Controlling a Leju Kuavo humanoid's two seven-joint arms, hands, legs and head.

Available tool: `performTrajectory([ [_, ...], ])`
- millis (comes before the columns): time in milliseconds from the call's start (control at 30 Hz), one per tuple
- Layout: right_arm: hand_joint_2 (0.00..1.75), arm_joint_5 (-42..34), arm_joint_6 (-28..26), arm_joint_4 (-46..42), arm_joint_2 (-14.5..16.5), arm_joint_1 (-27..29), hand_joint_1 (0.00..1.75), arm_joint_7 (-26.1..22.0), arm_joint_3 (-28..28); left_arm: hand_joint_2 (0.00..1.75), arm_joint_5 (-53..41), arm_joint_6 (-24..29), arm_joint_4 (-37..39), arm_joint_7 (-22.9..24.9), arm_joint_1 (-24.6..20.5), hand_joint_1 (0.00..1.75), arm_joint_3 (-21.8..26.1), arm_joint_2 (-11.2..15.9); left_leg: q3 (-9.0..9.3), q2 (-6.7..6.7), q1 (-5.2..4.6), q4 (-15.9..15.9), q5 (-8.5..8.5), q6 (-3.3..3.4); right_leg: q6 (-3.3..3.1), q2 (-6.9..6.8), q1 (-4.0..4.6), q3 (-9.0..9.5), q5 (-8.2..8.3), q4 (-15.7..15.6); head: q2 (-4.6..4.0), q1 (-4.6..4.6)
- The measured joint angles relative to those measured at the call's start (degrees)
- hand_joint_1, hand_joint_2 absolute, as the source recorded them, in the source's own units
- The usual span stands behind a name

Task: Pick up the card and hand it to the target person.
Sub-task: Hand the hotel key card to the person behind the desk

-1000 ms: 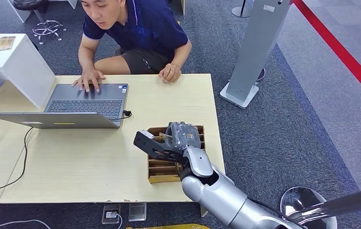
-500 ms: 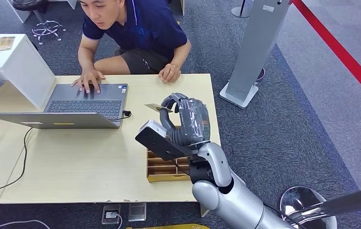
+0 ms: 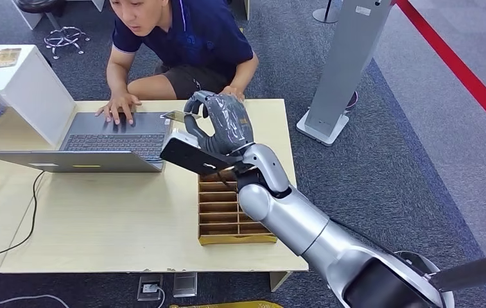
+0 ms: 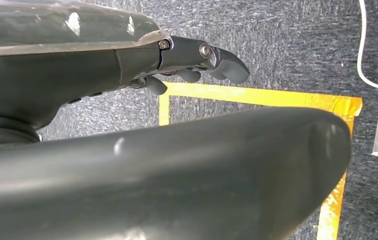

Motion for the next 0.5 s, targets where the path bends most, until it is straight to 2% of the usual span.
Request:
performTrajectory([
  [233, 1.75, -1.64, -0.65, 13.86, 2.36, -4.91, 1.50, 0.77, 0.74, 0.00, 0.37, 0.44, 0.00, 1.26, 0.05, 0.00, -0.05, 0.06, -0.03, 0.00, 0.00, 0.01, -0.01, 0.00, 0.00, 0.00, 0.00, -0.03, 0.00, -0.04, 0.00, 0.13],
  [500, 1.75, -2.64, -1.31, 19.97, 2.63, -6.63, 1.50, 1.37, 1.05, 0.00, -0.09, 0.61, 0.00, 2.28, 0.12, 0.00, -0.84, 0.50, 0.02, 0.02, 0.00, 0.01, -0.01, 0.00, 0.00, 0.02, 0.00, -0.03, 0.00, -0.05, -0.01, 0.05],
])
